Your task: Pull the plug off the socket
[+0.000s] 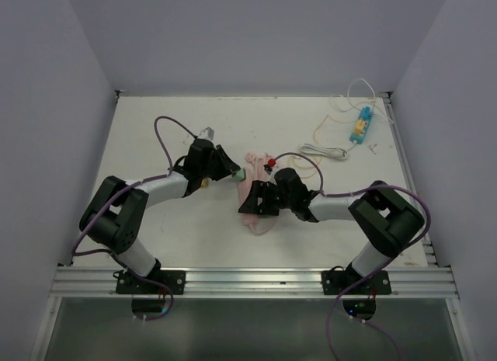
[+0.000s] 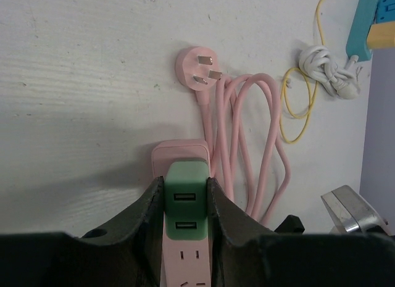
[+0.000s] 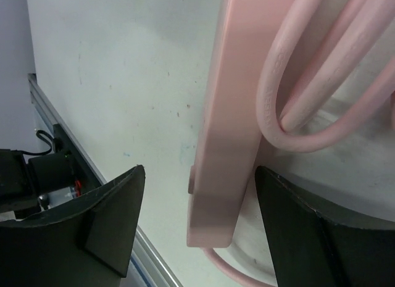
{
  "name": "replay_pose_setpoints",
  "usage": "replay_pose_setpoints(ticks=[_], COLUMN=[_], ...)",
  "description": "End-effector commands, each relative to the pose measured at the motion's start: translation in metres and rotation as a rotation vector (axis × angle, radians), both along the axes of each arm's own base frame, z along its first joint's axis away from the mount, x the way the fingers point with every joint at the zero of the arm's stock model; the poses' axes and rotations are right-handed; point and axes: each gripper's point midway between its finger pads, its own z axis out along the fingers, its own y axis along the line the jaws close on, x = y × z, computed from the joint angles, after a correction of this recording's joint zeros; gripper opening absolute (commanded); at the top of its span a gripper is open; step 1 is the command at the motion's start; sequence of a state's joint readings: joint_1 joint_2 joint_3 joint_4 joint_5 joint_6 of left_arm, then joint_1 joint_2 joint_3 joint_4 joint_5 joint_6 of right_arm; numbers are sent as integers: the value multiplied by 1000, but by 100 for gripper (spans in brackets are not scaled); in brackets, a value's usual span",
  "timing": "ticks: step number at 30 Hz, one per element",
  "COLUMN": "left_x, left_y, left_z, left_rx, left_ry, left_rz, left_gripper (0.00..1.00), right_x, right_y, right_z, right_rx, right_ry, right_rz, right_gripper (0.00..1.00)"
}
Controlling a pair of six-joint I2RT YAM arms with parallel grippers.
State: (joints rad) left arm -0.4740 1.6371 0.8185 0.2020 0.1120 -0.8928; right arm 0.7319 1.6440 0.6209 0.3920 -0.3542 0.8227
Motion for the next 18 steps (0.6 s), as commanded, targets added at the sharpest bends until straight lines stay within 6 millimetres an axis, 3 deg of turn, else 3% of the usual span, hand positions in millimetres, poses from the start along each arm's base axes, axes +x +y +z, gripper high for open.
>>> replay_pose_setpoints(ticks=[1, 5, 11, 16, 18], left_x=[-15, -20, -31, -37, -39], left_y=[0, 1, 5, 4, 3], left_z=[-3, 1, 4, 5, 4], left_rx=[35, 22, -3, -30, -31], left_ry=[-13, -15, -11, -6, -4], left_rz=[-76, -75, -68, -71, -75], left_gripper=[0, 0, 0, 1, 2], right_x=[10, 31, 43, 40, 38], right_y=[-18, -18, -19, -16, -15], right_z=[-26, -29, -41, -48, -52], right_rx=[-146, -140, -144, -132, -129], right_ry=[7, 4, 18, 37, 50], right_rz=[-21, -62, -88, -72, -68], right_gripper=[77, 75, 68, 50, 38])
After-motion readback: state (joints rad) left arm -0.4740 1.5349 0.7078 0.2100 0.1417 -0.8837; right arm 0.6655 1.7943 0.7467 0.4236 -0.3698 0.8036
